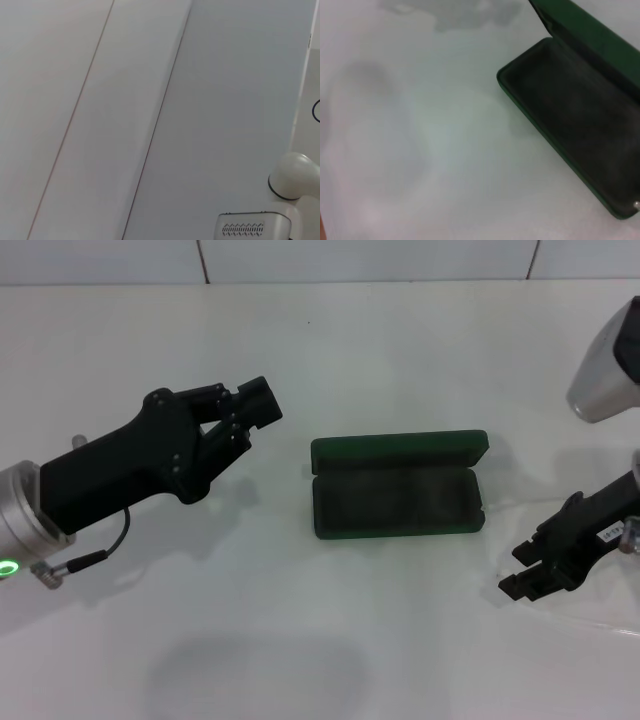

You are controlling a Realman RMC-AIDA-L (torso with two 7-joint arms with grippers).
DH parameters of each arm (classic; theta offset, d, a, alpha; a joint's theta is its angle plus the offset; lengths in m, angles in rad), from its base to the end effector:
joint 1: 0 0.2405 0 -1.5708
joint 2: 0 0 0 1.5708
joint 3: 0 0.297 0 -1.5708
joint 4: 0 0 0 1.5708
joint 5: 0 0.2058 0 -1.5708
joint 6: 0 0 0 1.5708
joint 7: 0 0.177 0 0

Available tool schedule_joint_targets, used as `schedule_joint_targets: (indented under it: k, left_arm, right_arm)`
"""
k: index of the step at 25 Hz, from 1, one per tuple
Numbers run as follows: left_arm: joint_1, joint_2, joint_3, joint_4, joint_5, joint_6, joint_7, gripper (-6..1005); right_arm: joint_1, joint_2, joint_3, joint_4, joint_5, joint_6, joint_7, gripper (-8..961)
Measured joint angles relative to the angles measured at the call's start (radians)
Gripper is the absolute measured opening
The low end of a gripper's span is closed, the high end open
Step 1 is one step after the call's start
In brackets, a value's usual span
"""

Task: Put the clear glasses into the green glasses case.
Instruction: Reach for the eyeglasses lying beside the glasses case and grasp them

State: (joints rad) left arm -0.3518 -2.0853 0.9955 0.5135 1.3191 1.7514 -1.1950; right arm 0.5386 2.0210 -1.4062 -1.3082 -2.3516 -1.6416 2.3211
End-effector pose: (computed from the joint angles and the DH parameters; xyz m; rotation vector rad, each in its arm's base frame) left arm -0.2475 0.2988 -0.0346 -2.4755 -0.5257 -1.4175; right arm 0.2357 0.3422 -0.0514 -2.8969 0.7934 -0.4349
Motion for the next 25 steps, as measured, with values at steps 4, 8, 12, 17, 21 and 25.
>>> schedule_joint_targets:
  k: [4, 8, 12, 17, 21, 25]
  left_arm:
    - [-0.005, 0.001, 0.0, 0.0, 0.0, -0.002, 0.0, 140]
    - [-0.008, 0.001, 0.0, 0.0, 0.003, -0.003, 0.001, 139]
    - [-0.009, 0.001, 0.0, 0.0, 0.006, -0.004, 0.011, 139]
    - [-0.008, 0.001, 0.0, -0.002, 0.008, -0.004, 0.015, 139]
    - [-0.009, 0.001, 0.0, -0.021, 0.006, -0.004, 0.029, 139]
    - [-0.013, 0.002, 0.0, -0.036, 0.003, -0.004, 0.04, 139]
  right_arm:
    - [0.019, 0.002, -0.009, 0.039, -0.01, 0.012, 0.0, 475]
    - [0.038, 0.002, -0.017, 0.085, -0.009, 0.024, 0.0, 440]
    - [0.048, 0.003, -0.038, 0.113, -0.004, 0.04, 0.0, 418]
    - [0.058, 0.003, -0.047, 0.134, -0.002, 0.05, 0.001, 411]
    - [0.061, 0.003, -0.048, 0.14, -0.002, 0.054, 0.003, 380]
    - [0.061, 0.002, -0.048, 0.145, -0.002, 0.065, 0.005, 349]
